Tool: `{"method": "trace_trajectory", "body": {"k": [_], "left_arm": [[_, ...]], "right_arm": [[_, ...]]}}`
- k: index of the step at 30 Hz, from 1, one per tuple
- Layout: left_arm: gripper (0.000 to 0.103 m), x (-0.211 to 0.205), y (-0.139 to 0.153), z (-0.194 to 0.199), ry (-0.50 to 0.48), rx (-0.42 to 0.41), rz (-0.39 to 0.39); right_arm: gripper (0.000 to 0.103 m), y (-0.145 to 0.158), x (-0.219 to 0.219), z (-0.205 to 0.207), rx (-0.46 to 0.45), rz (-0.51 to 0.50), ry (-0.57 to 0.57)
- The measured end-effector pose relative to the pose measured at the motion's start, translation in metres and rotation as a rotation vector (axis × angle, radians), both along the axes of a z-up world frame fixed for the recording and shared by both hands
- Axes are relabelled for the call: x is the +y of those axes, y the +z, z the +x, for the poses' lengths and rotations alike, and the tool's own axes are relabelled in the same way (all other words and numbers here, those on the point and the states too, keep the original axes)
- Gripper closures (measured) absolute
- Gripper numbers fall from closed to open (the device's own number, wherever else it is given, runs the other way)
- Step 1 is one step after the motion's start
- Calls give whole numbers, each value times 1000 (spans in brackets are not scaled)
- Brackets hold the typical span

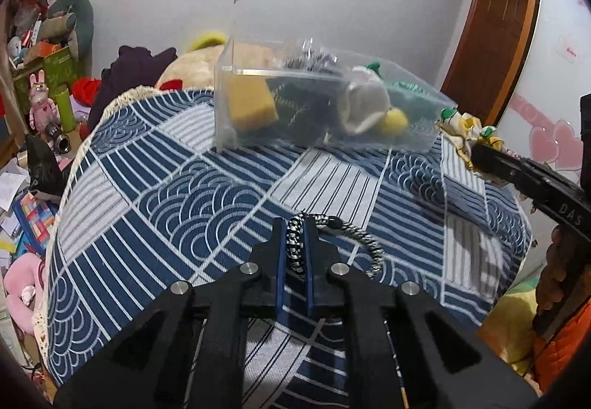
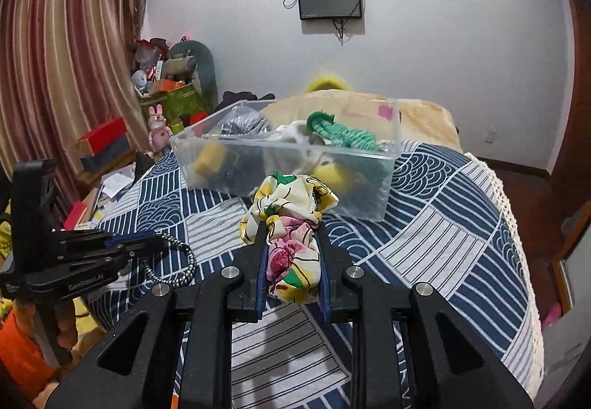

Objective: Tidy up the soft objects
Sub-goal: 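Place the bracelet into the clear box with the left gripper while the right gripper places the scrunchie in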

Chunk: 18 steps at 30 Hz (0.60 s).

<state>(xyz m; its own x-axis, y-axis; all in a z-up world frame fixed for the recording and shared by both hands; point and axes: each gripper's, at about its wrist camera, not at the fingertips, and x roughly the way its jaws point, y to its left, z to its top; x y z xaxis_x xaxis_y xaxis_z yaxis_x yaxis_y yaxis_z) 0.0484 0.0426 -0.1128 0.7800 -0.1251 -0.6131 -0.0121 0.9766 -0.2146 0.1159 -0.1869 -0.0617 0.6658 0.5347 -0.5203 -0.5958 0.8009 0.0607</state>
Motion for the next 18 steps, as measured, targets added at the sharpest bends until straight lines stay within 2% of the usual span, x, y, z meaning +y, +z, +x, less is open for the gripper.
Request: {"method": "trace_trajectory", "body": {"k": [11,18], "left_arm": [[96,6,53,3,32,-148,21],[96,13,83,20,97,-229,57]], "right_arm": [[83,24,-5,12,-64,31,-32],[83,43,-2,23,-115,63,-62]]}}
